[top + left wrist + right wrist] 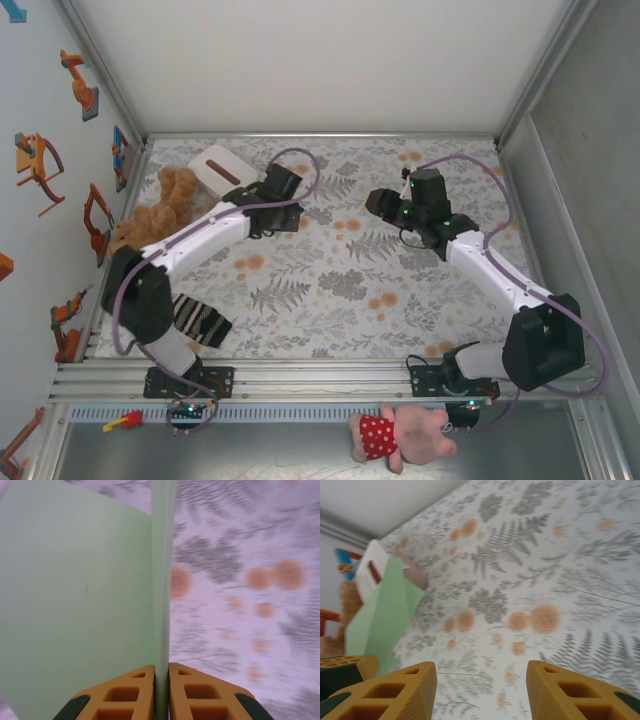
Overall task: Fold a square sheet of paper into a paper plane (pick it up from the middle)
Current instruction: Turn over the paper at the center of the table.
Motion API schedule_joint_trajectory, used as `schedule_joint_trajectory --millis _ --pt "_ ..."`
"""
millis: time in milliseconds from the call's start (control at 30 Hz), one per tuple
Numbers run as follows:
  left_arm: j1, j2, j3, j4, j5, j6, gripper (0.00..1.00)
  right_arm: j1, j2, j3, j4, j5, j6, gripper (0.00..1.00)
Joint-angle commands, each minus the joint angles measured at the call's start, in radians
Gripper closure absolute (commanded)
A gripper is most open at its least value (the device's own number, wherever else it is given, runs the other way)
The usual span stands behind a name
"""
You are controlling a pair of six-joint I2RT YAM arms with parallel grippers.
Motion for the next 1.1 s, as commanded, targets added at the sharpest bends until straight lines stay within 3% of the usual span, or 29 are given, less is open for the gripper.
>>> schedule_joint_trajectory --millis 0,267,467,1067 --pt "-0.039 0.134 0.102 -0.269 -0.36 0.051 0.85 -0.003 -0.024 0.012 -0.127 0.14 -0.049 0.51" --pt "-0.089 0.39 0.248 -0.354 -0.546 0.044 0.87 -0.012 -0.038 -0.021 -0.156 0.205 -0.039 0.52" --pt "-0.122 0.506 0.297 -0.367 -0.603 0.052 0.87 -0.015 -0.003 -0.023 -0.156 0.203 -0.026 0.52" --pt "-0.149 0.565 0.361 -0.308 -0.34 0.01 0.73 -0.022 0.031 -0.014 -0.147 0.189 0.014 0.54"
